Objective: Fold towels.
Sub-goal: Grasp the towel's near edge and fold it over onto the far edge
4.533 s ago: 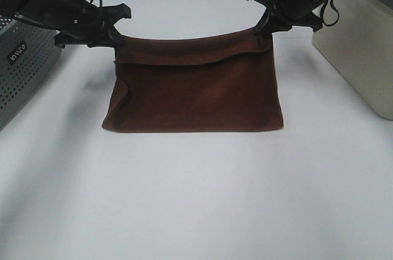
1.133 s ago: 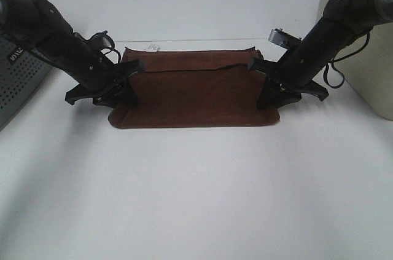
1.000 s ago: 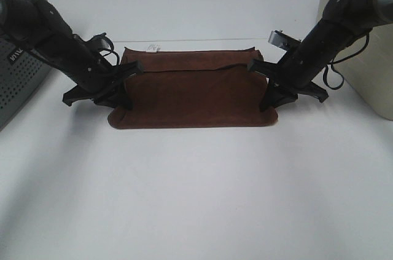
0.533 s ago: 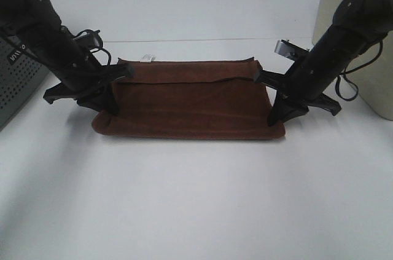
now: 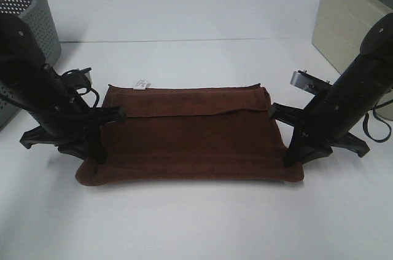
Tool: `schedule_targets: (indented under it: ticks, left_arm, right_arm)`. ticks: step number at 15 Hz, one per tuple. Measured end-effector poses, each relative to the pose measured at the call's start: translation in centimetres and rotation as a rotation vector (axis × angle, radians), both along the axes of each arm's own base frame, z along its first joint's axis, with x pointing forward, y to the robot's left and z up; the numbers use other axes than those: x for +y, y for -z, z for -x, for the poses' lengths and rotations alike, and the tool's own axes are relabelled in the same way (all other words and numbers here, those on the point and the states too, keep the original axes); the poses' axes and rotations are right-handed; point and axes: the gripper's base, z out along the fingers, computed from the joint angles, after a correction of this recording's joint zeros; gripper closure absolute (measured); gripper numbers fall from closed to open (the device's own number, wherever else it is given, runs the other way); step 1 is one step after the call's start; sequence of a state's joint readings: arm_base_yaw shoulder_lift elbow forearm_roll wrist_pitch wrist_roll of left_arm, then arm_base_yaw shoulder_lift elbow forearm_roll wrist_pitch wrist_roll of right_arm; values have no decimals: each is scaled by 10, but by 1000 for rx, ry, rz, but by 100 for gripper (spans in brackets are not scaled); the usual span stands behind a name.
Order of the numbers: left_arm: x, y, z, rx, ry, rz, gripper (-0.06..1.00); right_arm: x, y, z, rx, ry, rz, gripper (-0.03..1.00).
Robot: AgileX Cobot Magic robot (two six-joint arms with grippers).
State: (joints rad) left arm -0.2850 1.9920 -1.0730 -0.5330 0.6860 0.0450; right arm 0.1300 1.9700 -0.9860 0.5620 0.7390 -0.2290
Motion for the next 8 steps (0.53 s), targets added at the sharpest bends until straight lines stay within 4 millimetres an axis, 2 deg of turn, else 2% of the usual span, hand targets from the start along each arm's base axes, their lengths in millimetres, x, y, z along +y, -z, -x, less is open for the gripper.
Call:
schedule_targets:
  ticks: [3, 8]
  left_arm:
    - [-4, -13, -11, -13, 1, 16, 92]
    - [-9, -52, -52, -184, -74, 21, 92]
  right_arm:
    - [2, -12, -13, -58, -8, -5, 97]
    - [8, -48, -66, -246, -32, -17, 97]
